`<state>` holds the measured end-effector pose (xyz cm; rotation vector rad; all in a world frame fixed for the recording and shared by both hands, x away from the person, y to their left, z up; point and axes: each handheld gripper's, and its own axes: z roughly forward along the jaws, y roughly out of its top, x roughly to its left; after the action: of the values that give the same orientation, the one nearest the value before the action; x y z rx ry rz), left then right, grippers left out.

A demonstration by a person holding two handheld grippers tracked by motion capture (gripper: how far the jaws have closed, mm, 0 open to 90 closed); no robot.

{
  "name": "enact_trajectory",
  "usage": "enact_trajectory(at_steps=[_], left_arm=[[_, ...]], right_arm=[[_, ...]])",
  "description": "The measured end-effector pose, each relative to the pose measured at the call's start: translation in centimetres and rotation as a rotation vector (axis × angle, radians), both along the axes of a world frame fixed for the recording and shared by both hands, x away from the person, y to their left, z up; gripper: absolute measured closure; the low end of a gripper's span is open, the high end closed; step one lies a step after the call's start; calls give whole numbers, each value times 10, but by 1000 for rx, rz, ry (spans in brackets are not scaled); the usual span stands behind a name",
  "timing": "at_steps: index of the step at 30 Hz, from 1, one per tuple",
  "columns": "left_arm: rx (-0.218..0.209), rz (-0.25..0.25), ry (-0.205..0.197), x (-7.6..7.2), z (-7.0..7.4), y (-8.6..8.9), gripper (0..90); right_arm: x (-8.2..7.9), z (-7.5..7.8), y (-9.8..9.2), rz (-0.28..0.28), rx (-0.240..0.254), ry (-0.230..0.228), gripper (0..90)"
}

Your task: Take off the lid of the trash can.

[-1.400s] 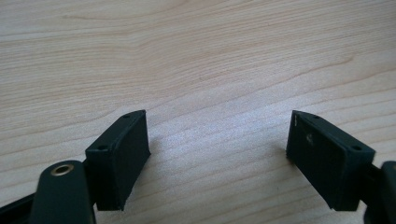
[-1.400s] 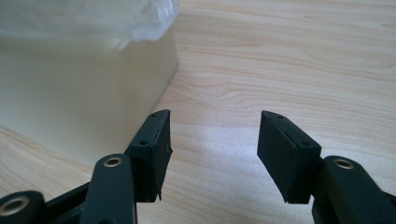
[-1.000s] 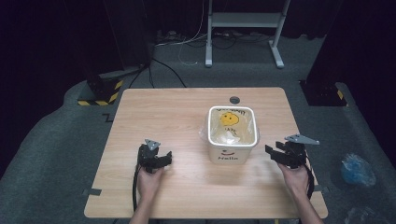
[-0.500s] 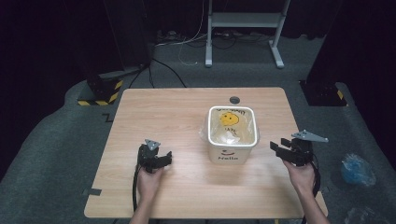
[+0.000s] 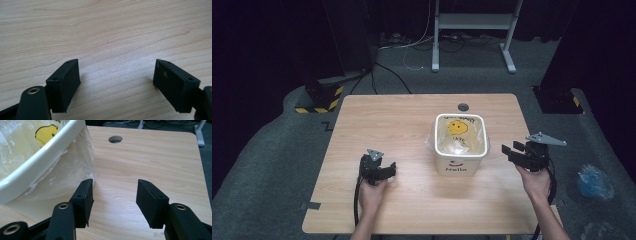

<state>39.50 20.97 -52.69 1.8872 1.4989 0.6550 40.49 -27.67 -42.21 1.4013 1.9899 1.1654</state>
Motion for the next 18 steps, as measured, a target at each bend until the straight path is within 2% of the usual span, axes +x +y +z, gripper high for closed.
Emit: enact_trajectory(at_steps=[18], left_arm=[[0,0,0,0,0,0,214]], right_arm=[[13,20,6,19,13,-20,485]])
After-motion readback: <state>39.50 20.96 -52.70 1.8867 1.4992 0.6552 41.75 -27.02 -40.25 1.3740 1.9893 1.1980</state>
